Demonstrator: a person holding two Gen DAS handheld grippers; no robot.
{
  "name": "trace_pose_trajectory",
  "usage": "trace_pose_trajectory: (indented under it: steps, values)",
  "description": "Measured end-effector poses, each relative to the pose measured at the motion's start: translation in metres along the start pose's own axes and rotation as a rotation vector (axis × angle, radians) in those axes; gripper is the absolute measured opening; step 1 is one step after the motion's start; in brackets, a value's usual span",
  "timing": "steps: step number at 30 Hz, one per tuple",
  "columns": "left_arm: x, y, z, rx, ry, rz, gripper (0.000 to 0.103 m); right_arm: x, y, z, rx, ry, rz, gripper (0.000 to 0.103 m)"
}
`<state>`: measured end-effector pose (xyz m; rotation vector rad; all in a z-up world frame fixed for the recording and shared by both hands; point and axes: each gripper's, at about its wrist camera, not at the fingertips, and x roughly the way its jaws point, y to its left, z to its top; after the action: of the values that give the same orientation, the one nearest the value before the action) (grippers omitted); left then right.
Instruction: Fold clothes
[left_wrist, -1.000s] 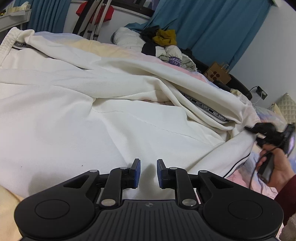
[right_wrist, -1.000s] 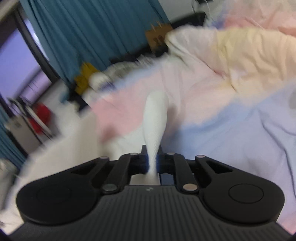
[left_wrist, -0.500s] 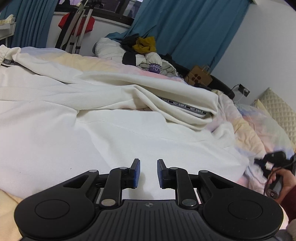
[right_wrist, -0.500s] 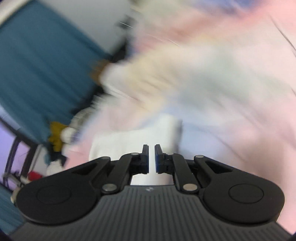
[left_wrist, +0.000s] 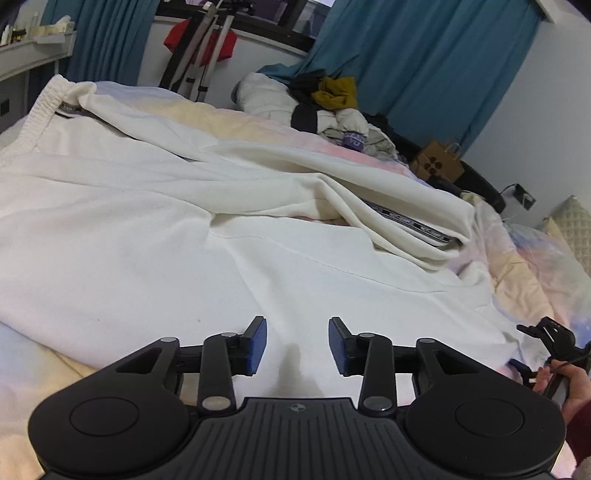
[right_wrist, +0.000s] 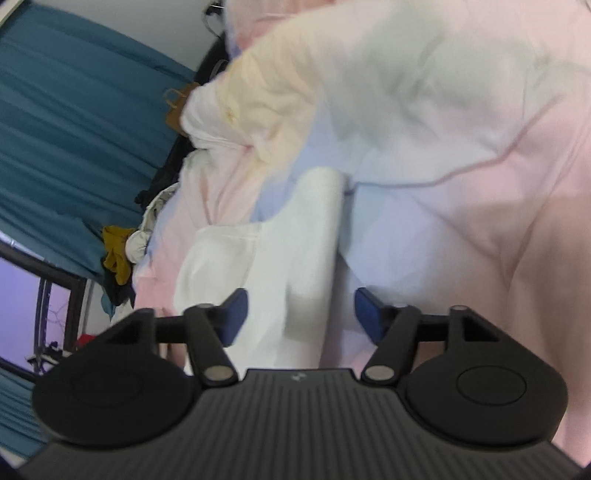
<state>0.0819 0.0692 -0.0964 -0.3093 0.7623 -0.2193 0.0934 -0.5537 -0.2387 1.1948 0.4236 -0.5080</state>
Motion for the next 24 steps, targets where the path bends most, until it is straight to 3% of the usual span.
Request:
trace_pose_trajectory:
  steps: [6,8,10,13,19,21,24]
  values:
    - [0.009,0.002,0.004,0.002,0.016,0.035,0.047,0.019,0.005,-0.001,-0.058,-0.052,0.011,0.065]
    - [0.011,0.004,0.006,-0.010,0.020,0.041,0.049,0.023,0.012,-0.001,-0.110,-0.075,0.010,0.047]
    - [0.010,0.007,0.008,-0.023,0.017,0.033,0.054,0.026,0.018,-0.003,-0.157,-0.078,-0.012,0.017]
    - [0.009,0.008,0.011,-0.028,0.012,0.050,0.057,0.024,0.026,-0.004,-0.198,-0.101,-0.036,0.008]
    - [0.000,0.021,0.017,-0.086,-0.001,0.062,0.063,-0.011,0.035,-0.001,-0.149,-0.246,-0.008,0.006]
    - [-0.009,0.037,0.020,-0.156,-0.006,0.059,0.066,-0.024,0.035,-0.005,-0.143,-0.313,-0.063,0.006]
    - [-0.023,0.060,0.026,-0.265,-0.013,0.055,0.067,-0.029,0.015,-0.015,-0.023,-0.317,-0.173,0.006]
